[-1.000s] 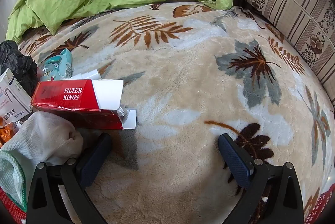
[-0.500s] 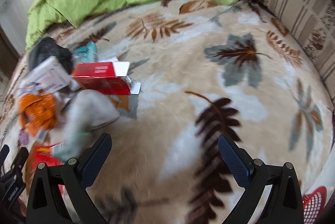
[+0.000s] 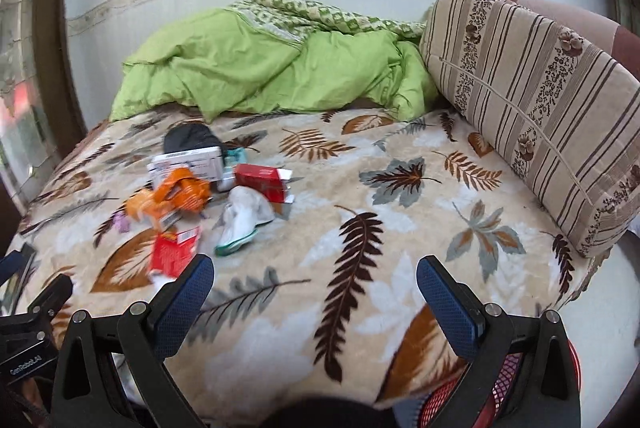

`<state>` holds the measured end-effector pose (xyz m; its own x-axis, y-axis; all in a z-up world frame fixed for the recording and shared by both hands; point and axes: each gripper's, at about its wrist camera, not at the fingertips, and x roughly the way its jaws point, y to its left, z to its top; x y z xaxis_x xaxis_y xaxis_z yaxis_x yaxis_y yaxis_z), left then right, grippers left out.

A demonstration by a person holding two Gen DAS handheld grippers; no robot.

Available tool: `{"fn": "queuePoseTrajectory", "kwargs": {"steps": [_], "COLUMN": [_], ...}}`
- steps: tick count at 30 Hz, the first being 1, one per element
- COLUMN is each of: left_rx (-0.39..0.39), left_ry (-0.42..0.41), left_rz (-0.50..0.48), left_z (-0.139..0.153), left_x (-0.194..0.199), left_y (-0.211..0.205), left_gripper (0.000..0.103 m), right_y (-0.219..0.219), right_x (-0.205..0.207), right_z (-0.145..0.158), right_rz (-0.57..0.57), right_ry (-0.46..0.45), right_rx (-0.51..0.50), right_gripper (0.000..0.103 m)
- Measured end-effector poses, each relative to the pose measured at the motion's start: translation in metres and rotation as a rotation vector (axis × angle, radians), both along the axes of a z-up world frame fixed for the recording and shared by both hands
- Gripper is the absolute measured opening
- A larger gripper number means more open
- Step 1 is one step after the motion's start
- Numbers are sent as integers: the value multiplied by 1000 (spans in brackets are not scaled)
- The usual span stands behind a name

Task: Collect trash
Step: 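Move both tools toward the scattered trash on the bed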

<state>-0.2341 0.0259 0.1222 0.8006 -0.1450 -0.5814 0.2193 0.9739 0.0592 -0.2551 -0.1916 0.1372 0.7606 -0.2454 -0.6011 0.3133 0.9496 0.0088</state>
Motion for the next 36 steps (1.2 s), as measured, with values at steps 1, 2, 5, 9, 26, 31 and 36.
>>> {"fn": "queuePoseTrajectory", "kwargs": {"steps": [1, 2, 5, 9, 26, 31, 36], "left_rx": [-5, -7, 8, 28, 14, 0, -1], "left_ry": [2, 5, 8, -4, -23, 10, 40], "left_rz": [0, 2, 9, 16, 28, 32, 44], "left_z": [2, 3, 6, 11, 31, 25, 16], "left_x": [-5, -8, -16, -23, -42, -36, -25], "left_y": [2, 3, 5, 4, 11, 15, 17], "left_gripper": [103, 103, 103, 103, 103, 103, 103], "right_y": [1, 2, 11, 22, 30, 25, 25], "right_x": [-6, -11, -19, -33, -62, -60, -50], "right_z": [3, 2, 2, 5, 19, 17, 10], "right_rz": [-2, -2, 25, 35, 37, 55, 88], "right_ry": [-7, -6, 18, 24, -14, -16, -1], "right_rx": [9, 12, 0, -56, -73, -3, 49], "right_gripper": [102, 102, 102, 102, 102, 102, 101]}}
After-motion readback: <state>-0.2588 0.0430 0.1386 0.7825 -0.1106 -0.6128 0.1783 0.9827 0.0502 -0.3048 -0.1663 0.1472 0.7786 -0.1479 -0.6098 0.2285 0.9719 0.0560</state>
